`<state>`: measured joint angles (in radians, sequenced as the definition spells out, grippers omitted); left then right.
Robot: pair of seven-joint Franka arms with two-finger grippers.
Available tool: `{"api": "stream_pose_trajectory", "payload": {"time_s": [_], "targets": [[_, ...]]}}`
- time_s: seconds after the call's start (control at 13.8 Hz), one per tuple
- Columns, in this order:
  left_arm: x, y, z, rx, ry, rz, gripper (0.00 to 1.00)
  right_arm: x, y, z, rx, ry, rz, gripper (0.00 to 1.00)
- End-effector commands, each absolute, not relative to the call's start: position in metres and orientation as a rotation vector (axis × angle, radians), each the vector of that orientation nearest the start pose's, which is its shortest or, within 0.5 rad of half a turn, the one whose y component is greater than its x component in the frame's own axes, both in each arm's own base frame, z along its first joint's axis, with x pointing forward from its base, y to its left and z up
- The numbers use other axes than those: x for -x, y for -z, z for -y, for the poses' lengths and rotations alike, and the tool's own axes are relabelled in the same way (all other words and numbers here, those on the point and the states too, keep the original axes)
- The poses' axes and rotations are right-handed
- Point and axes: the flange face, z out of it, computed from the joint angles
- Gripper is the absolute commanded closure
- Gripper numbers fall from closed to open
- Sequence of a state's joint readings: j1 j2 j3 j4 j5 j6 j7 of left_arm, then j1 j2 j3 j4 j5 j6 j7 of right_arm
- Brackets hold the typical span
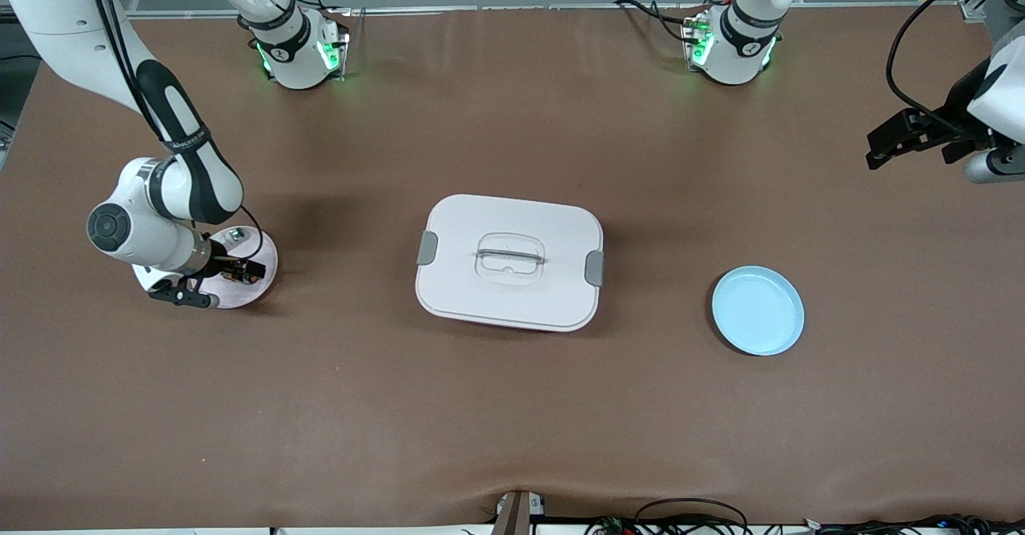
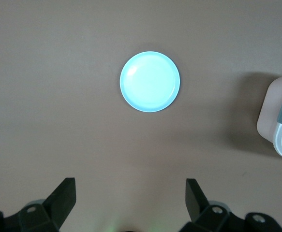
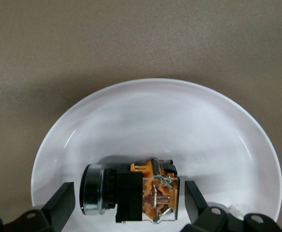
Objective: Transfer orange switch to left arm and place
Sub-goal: 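Close the right gripper on the orange switch and lift it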
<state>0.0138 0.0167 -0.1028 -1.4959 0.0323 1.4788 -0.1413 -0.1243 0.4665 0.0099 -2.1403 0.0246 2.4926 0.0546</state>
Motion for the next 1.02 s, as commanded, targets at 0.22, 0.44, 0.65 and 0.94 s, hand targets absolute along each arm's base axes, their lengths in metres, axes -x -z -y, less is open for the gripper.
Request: {"api": "stream_pose_trajectory", "payload": {"time_s": [0.22,0.44,0.65,0.94], "targets": [[-0.549,-0.645,0.043,3.100,-0.046,0.060,0.00,-0.555,-0.174,0.064,3.089,-0.167,-0.268,0.63],[-0.549,-0.645,0.043,3.100,-0.046,0.060,0.00,-0.556,-0.175,0.066,3.091,-0.161,-0.227,0.80],[-0.549,-0.645,0.043,3.099,-0.048,0.060,0.00,-0.557,-0.177,0.067,3.091,-0.163,-0.229,0.80],[-0.549,-0.644,0.044,3.098,-0.050,0.055,0.00,-0.558,-0.202,0.063,3.088,-0.189,-0.214,0.80]]}}
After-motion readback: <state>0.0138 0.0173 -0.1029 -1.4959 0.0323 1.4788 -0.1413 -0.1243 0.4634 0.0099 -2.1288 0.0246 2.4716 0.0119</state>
